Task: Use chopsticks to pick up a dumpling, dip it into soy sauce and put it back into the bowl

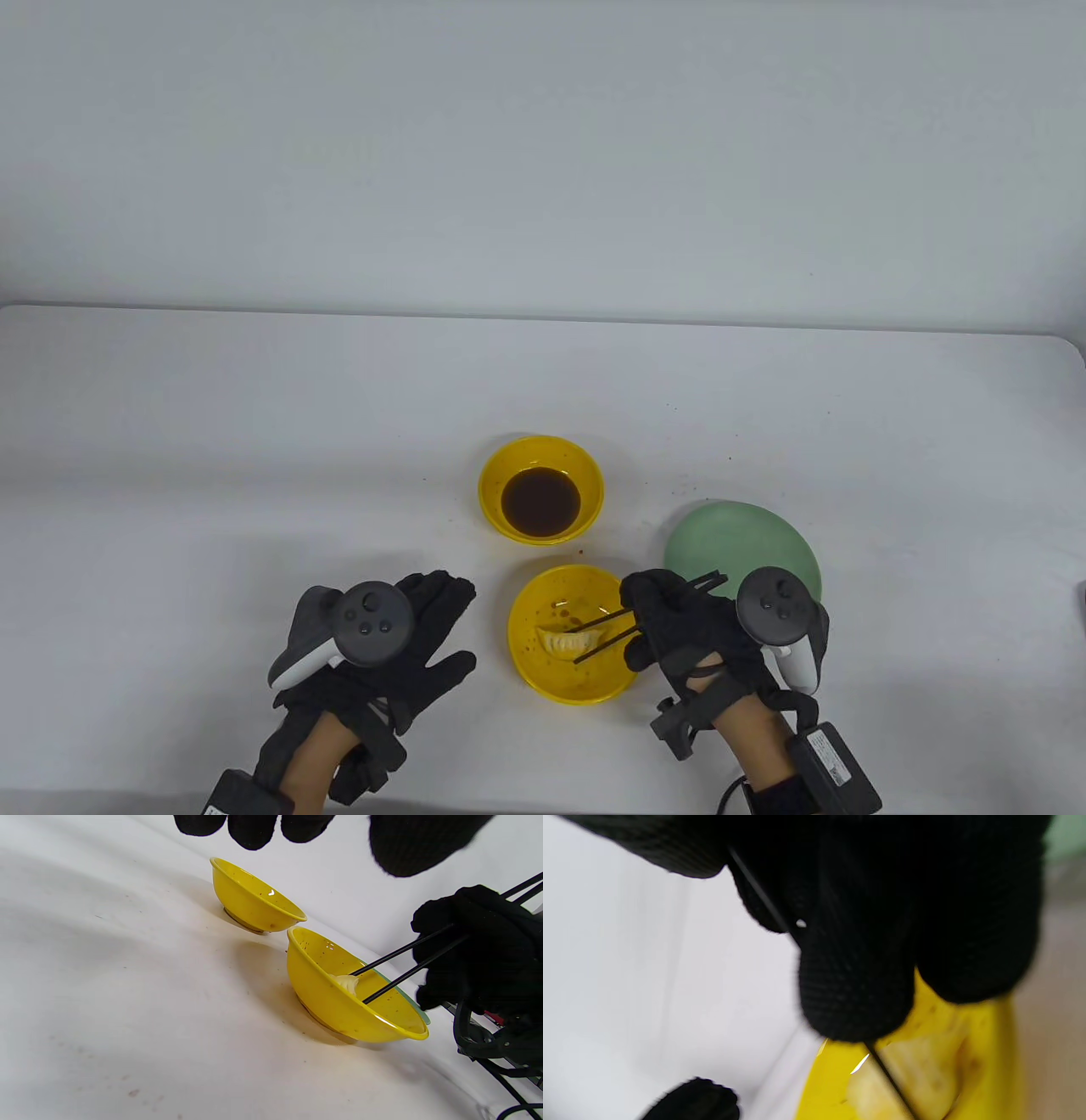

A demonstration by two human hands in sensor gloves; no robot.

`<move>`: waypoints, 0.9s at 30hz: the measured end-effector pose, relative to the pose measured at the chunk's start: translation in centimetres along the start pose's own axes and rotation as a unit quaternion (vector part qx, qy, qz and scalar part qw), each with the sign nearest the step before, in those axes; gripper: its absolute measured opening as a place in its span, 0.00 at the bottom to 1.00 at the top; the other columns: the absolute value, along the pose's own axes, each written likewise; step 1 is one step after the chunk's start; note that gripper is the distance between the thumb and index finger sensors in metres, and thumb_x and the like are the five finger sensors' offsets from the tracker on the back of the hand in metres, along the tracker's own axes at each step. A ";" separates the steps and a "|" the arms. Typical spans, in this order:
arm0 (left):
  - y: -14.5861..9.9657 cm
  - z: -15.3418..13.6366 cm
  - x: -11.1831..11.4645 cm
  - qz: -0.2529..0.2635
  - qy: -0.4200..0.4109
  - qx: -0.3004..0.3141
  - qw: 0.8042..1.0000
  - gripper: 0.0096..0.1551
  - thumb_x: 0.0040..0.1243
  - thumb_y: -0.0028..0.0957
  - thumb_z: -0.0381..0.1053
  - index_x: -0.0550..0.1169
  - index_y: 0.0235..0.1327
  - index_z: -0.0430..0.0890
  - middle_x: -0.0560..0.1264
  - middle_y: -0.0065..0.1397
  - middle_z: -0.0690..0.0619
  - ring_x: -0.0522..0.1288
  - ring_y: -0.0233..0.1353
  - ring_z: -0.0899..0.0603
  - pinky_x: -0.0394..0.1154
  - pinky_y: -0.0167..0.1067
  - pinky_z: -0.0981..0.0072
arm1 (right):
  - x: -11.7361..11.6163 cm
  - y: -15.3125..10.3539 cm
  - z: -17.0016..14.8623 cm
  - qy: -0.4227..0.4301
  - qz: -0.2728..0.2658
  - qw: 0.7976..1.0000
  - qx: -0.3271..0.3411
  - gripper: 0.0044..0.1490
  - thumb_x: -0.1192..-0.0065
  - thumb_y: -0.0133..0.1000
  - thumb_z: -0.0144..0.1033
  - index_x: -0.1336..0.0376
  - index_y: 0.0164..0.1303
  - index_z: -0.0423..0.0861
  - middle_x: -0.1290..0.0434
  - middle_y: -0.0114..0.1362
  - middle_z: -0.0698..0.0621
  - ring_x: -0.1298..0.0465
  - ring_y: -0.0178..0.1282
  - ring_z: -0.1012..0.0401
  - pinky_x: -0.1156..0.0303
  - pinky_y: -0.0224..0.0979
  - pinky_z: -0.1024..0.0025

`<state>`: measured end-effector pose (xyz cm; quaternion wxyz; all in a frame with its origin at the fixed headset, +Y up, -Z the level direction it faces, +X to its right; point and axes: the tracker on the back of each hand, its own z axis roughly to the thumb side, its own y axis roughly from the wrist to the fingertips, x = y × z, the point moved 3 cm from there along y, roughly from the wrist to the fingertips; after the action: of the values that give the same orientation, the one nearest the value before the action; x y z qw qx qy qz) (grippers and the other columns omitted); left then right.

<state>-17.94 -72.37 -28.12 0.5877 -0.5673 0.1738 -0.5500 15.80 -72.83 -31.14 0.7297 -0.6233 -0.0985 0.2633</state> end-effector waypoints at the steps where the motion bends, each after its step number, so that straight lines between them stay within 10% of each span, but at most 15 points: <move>1: 0.0 0.0 0.0 0.000 0.000 0.000 1.000 0.50 0.50 0.52 0.71 0.48 0.84 0.60 0.47 0.89 0.52 0.45 0.89 0.35 0.44 0.78 0.31 | -0.1 0.1 0.2 0.001 0.006 1.000 0.017 0.28 0.40 0.57 0.51 0.27 0.54 0.43 0.19 0.37 0.39 0.10 0.16 0.62 0.10 0.27 0.57; 7: 0.0 -0.1 0.0 0.000 -0.002 -0.003 1.000 0.50 0.50 0.52 0.71 0.48 0.84 0.59 0.48 0.89 0.52 0.46 0.88 0.35 0.44 0.78 0.31 | -0.5 0.1 -0.1 0.047 -0.046 0.996 0.066 0.27 0.41 0.56 0.47 0.27 0.47 0.37 0.17 0.28 0.36 0.09 0.10 0.61 0.09 0.22 0.57; 18: -0.1 -0.1 -0.2 0.002 -0.002 0.000 1.000 0.49 0.51 0.52 0.71 0.49 0.84 0.59 0.48 0.89 0.51 0.46 0.88 0.34 0.45 0.78 0.31 | 0.9 0.3 -6.3 0.297 -0.116 0.945 -0.079 0.25 0.41 0.56 0.46 0.25 0.40 0.36 0.17 0.25 0.34 0.10 0.06 0.61 0.09 0.20 0.57; 27: -0.1 -0.2 -0.4 0.006 -0.006 0.000 1.000 0.49 0.51 0.52 0.71 0.50 0.84 0.59 0.49 0.89 0.51 0.47 0.88 0.35 0.45 0.78 0.31 | 1.3 0.1 -6.7 0.343 -0.120 0.927 -0.096 0.25 0.41 0.56 0.46 0.25 0.40 0.36 0.17 0.25 0.35 0.11 0.06 0.61 0.09 0.21 0.58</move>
<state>-18.27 -72.12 -28.20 0.5924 -0.5695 0.1736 -0.5428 20.03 -77.88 -32.88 0.6820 -0.7258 0.0592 -0.0670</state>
